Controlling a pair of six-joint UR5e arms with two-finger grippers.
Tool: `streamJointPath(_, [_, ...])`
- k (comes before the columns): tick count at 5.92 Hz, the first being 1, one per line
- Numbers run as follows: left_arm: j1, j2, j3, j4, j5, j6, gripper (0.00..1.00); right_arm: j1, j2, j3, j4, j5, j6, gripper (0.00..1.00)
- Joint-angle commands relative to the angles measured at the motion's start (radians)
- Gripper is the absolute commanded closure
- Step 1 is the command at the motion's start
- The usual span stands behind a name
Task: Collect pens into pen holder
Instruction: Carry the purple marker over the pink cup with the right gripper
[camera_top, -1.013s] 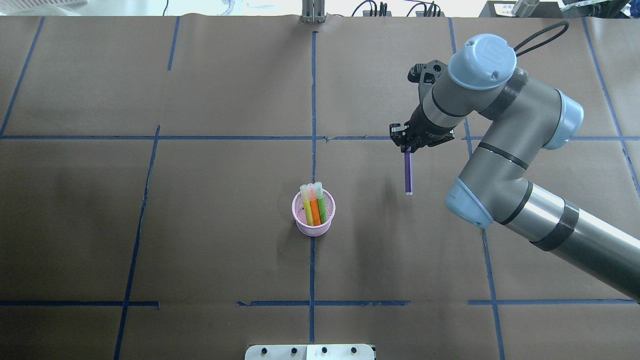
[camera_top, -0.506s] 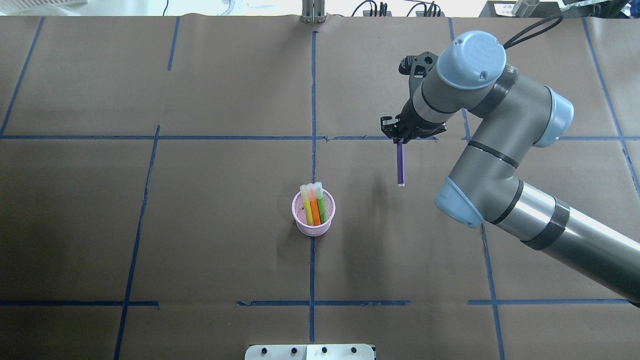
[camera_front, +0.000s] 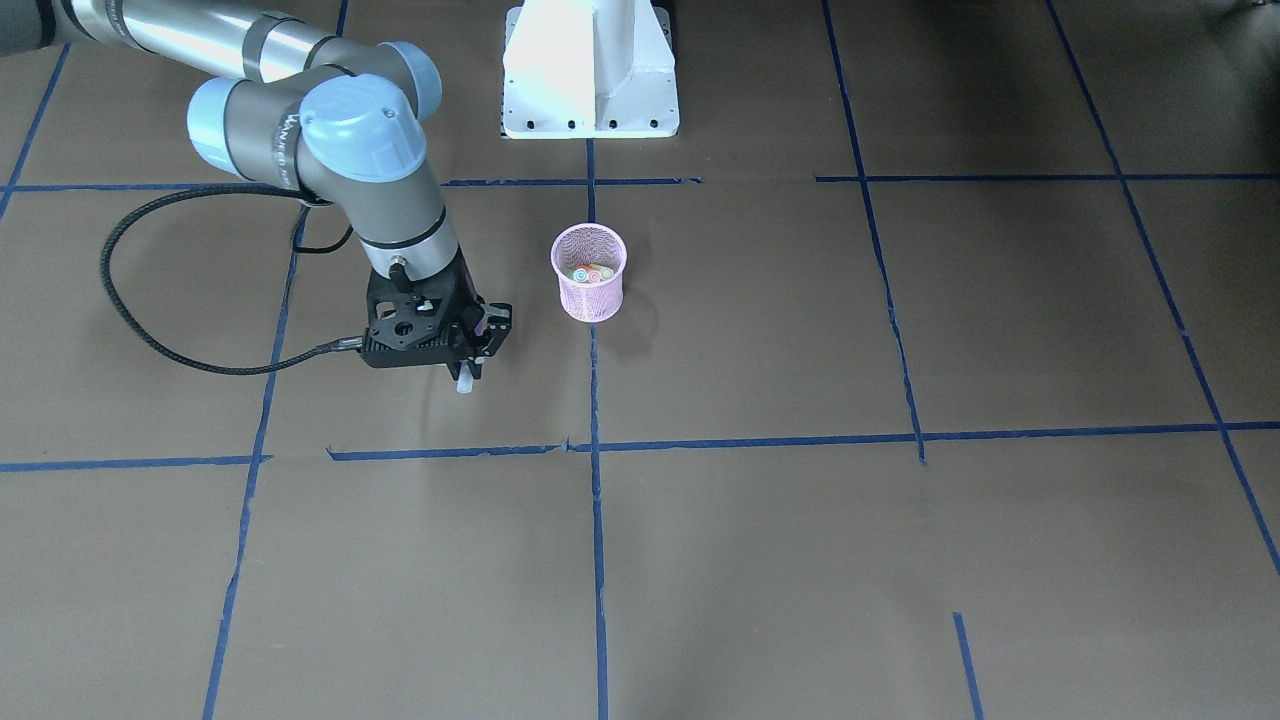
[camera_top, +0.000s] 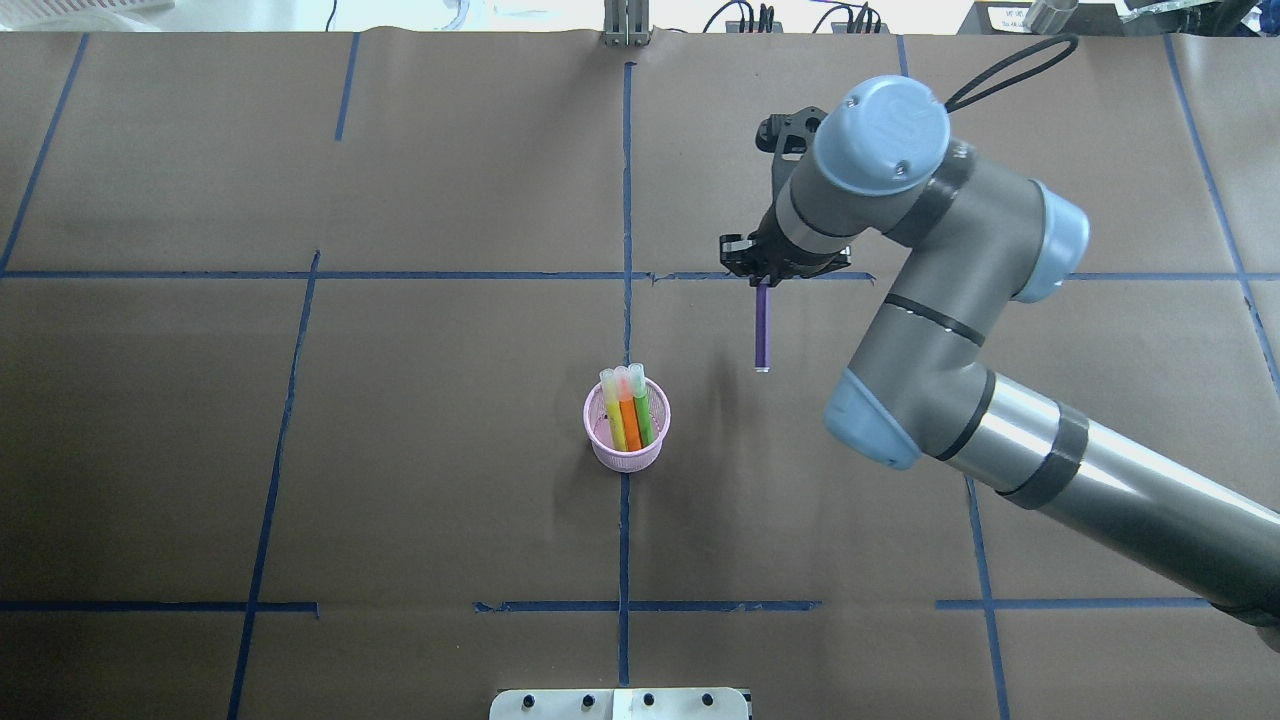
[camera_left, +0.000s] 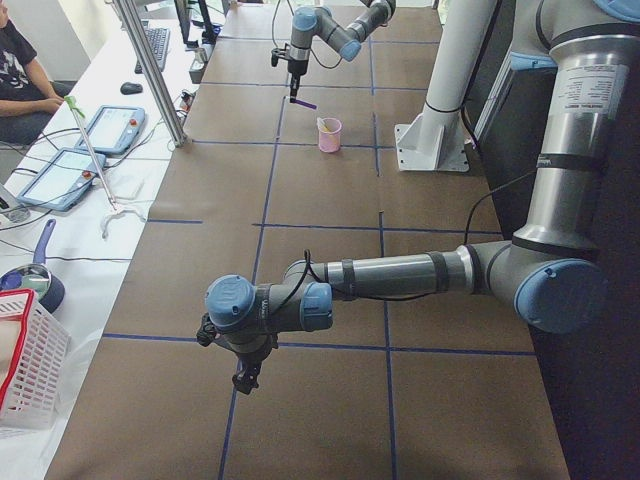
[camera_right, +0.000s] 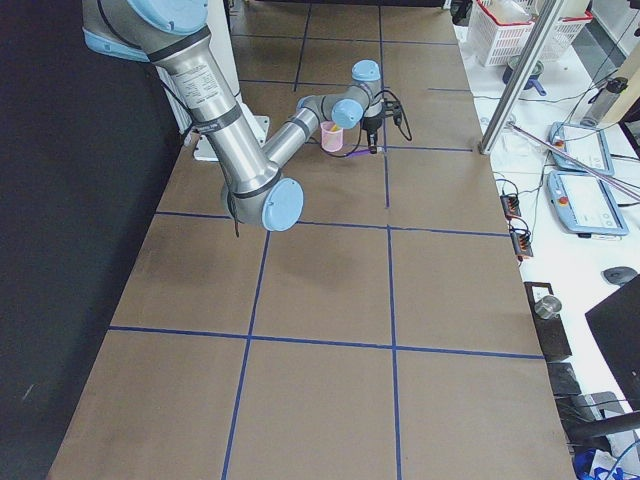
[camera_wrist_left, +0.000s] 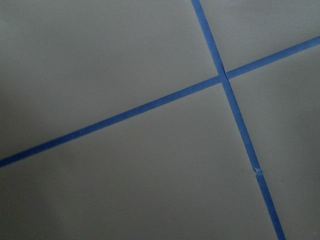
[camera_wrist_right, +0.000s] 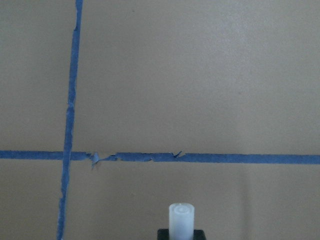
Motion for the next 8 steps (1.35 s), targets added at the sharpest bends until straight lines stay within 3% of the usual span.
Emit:
streamJointPath(1, [0.004,0.037,-0.046,0.0,0.006,-0.075,0.0,-0.023,0.084,-0.022,0.001,-0.084,0.026,1.0])
streamJointPath(3, [0.007,0.042,-0.048,0.0,0.007,-0.075,0.0,-0.026,0.085,0.069,0.001,-0.329,-0.039,1.0])
streamJointPath(4, [0.007,0.042,-0.049,0.0,0.007,-0.075,0.0,-0.026,0.083,0.112,-0.002,-0.412,-0.087,1.0])
streamJointPath(5, [0.009,0.043,-0.051,-0.001,0.006,-0.075,0.0,-0.035,0.081,0.157,-0.037,-0.442,-0.086,1.0])
streamJointPath(7, [0.009,0.043,-0.06,-0.001,0.009,-0.074,0.0,-0.24,0.077,0.278,-0.087,-0.622,-0.063,1.0])
streamJointPath(8, [0.009,0.046,-0.063,-0.001,0.009,-0.074,0.0,-0.303,0.074,0.288,-0.089,-0.647,-0.025,1.0])
